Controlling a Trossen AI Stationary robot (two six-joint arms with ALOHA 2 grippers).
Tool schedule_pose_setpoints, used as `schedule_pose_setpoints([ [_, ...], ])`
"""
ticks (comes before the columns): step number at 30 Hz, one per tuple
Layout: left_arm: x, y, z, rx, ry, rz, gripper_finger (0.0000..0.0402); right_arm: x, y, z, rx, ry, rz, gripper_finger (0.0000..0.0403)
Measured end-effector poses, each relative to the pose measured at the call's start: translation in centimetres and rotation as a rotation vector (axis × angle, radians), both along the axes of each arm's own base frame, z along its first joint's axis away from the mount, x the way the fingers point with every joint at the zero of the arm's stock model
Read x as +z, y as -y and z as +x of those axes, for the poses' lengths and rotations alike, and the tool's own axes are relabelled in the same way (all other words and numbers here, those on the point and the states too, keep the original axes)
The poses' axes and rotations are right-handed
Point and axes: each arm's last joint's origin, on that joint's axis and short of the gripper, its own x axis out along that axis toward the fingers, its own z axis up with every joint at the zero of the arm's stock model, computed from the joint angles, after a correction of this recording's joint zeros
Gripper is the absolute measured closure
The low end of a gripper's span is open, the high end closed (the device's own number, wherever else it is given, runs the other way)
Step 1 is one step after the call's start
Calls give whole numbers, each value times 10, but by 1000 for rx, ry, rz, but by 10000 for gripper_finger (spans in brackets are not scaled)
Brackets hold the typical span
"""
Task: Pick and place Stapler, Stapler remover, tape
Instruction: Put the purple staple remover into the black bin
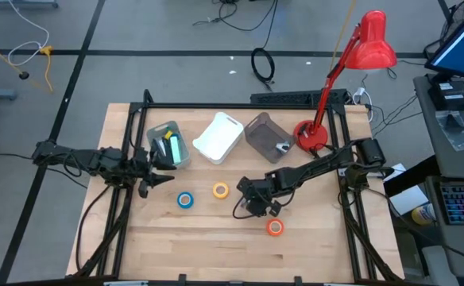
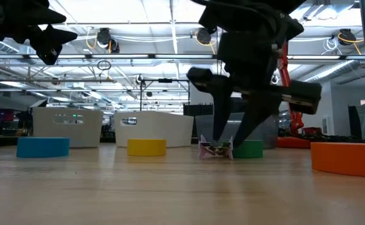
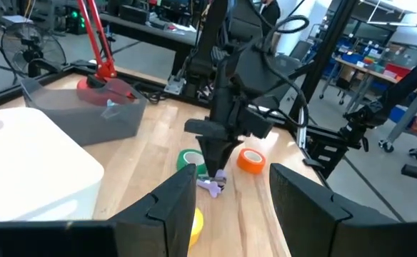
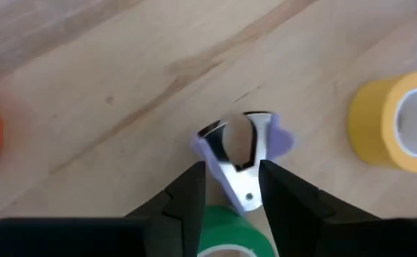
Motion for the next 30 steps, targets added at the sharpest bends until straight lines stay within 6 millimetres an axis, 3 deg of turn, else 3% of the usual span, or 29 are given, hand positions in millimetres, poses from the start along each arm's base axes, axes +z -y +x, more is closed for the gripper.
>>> schedule_pose_setpoints([
  [30, 1, -1, 0, 21, 8, -23, 220, -8, 1, -5, -3, -7, 0, 400],
])
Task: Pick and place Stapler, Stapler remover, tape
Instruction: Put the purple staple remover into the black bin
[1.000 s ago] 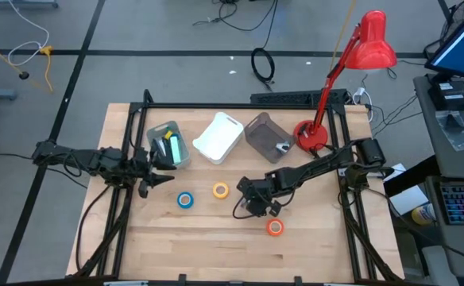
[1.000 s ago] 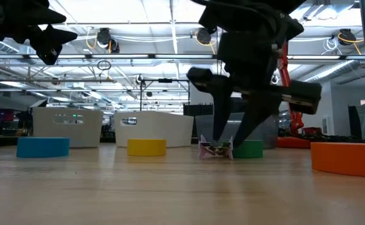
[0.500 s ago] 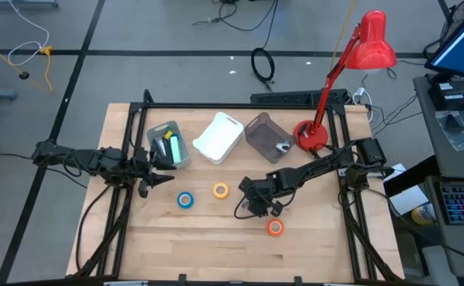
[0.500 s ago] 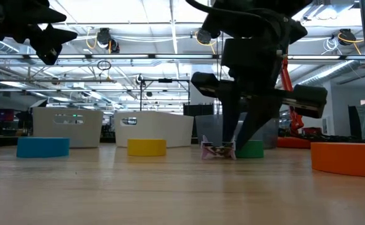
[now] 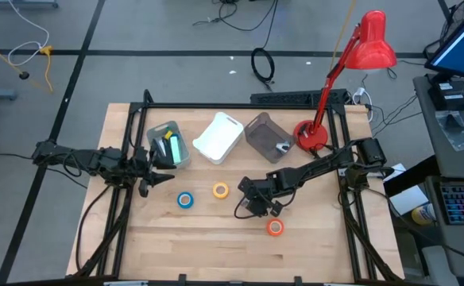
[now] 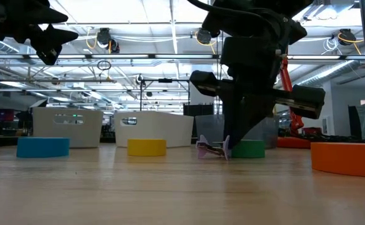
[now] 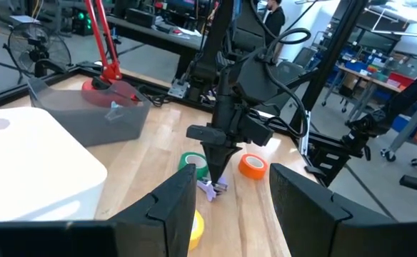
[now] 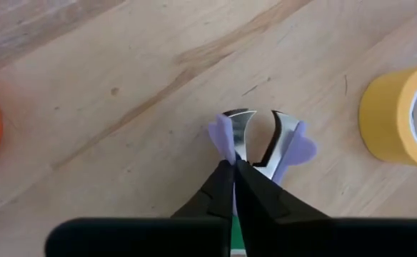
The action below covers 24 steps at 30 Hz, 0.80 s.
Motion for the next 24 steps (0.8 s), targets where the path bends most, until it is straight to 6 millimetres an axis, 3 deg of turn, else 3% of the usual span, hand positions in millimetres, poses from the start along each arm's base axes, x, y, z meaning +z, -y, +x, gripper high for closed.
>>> schedule_pose_setpoints([
  [15, 0, 0, 0, 10, 1, -25, 220, 6, 1, 10, 37, 128, -122, 403],
  [24, 0, 0, 0, 11, 0, -40, 220, 35, 5, 7, -21, 228, -195, 403],
])
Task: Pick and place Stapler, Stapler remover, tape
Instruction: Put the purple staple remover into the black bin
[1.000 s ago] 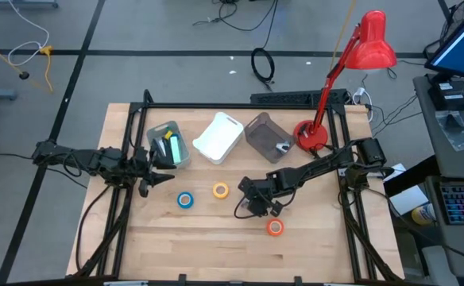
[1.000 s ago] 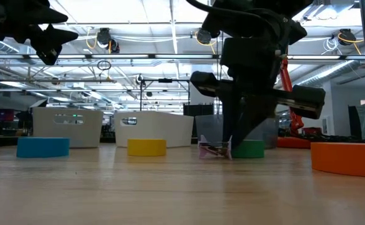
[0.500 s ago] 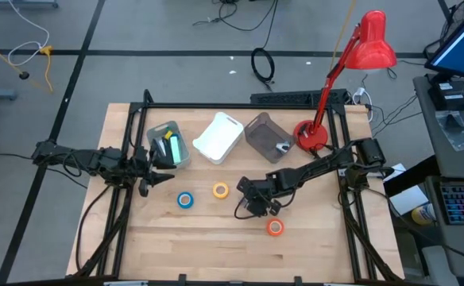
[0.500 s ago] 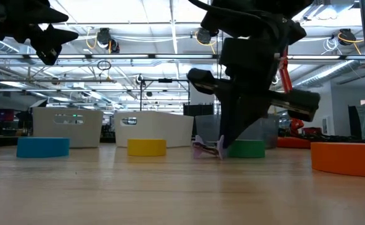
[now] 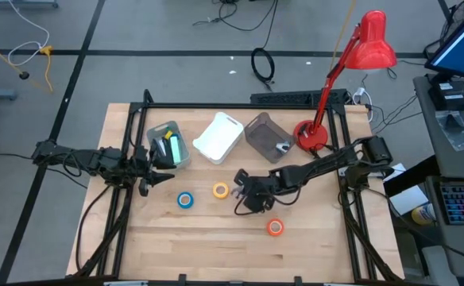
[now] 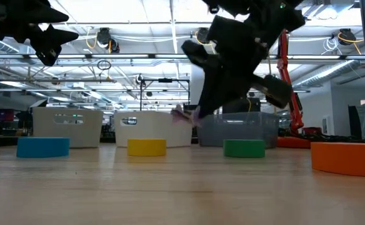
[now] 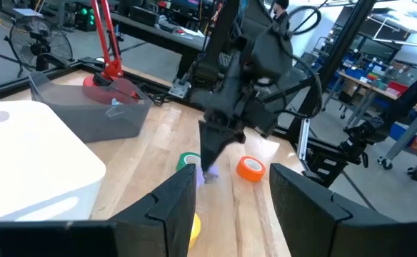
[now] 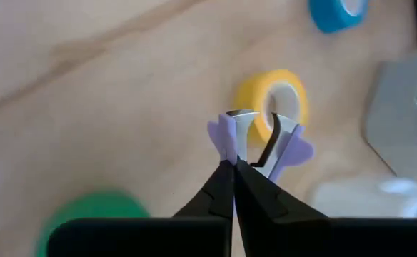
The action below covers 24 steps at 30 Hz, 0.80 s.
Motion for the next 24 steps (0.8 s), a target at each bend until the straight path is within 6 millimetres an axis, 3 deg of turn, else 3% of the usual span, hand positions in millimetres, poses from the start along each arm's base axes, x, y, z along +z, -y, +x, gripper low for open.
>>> schedule_pose_setpoints([
  [5, 0, 0, 0, 0, 3, -4, 220, 33, 15, -8, -128, 101, -81, 403],
  [12, 2, 0, 0, -1, 21, 19, 220, 70, 75, -25, -507, 224, -142, 403],
  [18, 2, -1, 0, 39, 21, 40, 220, 70, 134, -44, -789, 179, -18, 403],
  [24, 2, -2, 0, 67, 21, 42, 220, 59, 172, -60, -907, 85, 215, 403],
])
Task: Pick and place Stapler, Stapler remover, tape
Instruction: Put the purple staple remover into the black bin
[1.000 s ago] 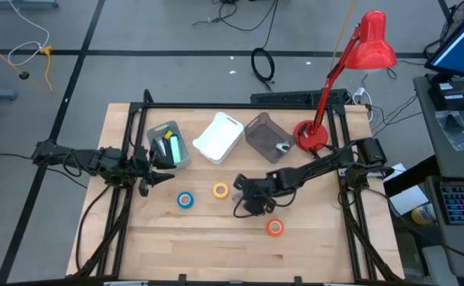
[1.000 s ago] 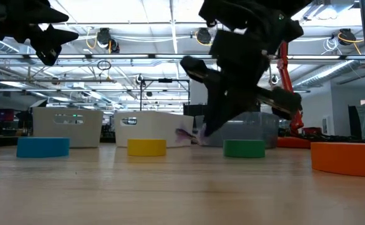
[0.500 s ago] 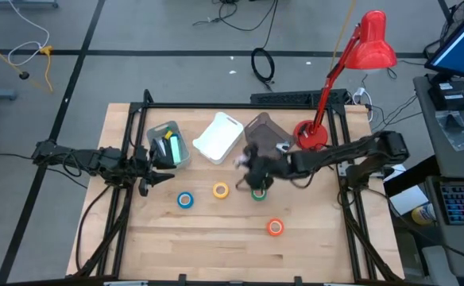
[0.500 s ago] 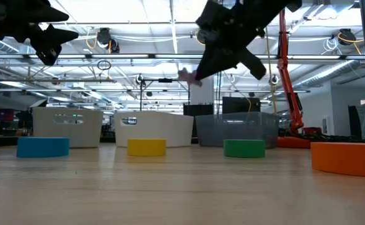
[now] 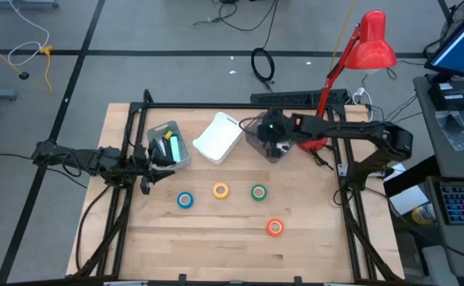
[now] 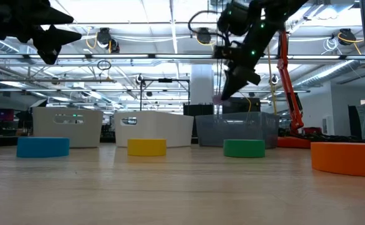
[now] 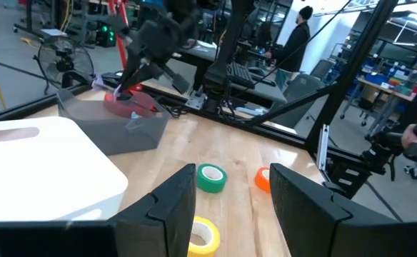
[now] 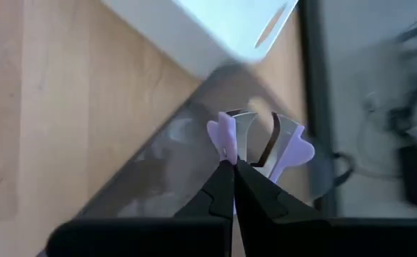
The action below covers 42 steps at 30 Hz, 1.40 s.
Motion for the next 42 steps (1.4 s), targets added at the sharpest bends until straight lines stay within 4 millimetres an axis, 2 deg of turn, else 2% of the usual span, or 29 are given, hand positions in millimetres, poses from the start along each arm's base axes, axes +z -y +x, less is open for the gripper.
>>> schedule_pose_setpoints([
  [9, 0, 0, 0, 1, 0, -8, 220, -9, 38, -17, -102, 30, 191, 403],
  [15, 0, 0, 0, 0, -1, -9, 220, -29, 53, -18, -160, 11, 307, 403],
  [24, -1, 0, 0, 2, -7, -21, 220, -52, 58, -13, -151, -48, 386, 403],
  [34, -1, 0, 0, 2, -7, -18, 220, -54, 68, -20, -188, -50, 397, 403],
  [42, -1, 0, 0, 2, -7, -14, 220, -61, 67, -24, -188, -60, 422, 403],
])
